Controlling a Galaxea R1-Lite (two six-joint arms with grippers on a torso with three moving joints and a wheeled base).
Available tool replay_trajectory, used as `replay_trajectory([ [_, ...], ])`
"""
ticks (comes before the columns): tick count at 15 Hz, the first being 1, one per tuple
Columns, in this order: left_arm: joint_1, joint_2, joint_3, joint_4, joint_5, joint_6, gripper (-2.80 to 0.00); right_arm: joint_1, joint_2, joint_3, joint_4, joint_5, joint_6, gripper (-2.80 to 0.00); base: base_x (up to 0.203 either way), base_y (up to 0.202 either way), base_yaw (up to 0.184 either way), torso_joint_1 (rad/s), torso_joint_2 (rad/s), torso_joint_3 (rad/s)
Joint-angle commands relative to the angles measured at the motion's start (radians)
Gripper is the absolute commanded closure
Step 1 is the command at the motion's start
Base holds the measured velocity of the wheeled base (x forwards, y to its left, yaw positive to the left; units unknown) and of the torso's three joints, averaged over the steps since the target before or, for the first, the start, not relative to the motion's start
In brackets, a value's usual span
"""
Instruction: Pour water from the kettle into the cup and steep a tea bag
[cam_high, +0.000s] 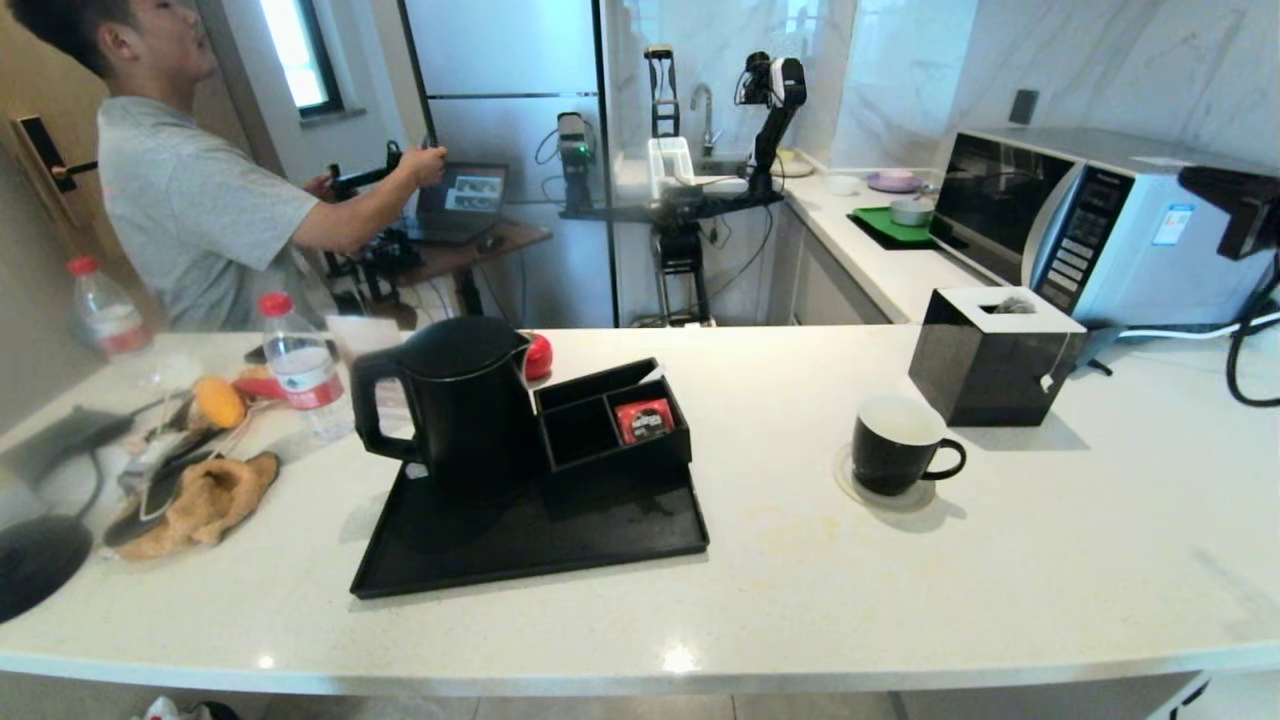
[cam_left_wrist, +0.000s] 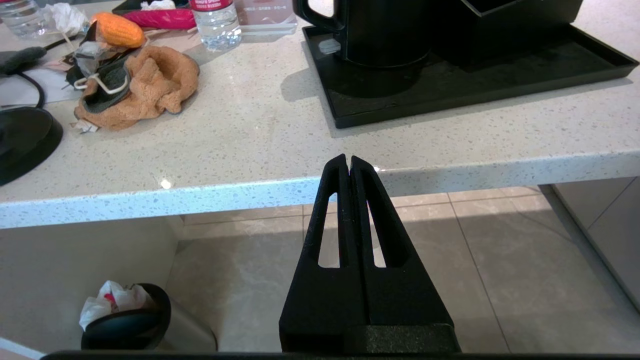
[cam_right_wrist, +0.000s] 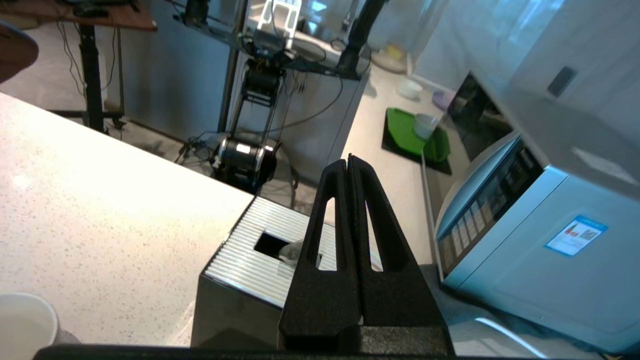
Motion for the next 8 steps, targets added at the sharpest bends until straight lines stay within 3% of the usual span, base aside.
replay_trajectory([
  [1, 0.0, 0.0, 0.0, 0.001, 0.0, 0.0, 0.0, 0.015, 0.09, -0.06, 0.014, -0.003, -0.009, 0.0, 0.0, 0.0, 0.0, 0.0, 0.0, 0.0],
  [4, 0.0, 0.0, 0.0, -0.001, 0.0, 0.0, 0.0, 0.066, 0.198, -0.15, 0.042, -0.067, -0.026, 0.0, 0.0, 0.0, 0.0, 0.0, 0.0, 0.0],
  [8, 0.0, 0.0, 0.0, 0.001, 0.0, -0.001, 0.0, 0.126, 0.295, -0.277, 0.187, -0.132, -0.028, 0.0, 0.0, 0.0, 0.0, 0.0, 0.0, 0.0],
])
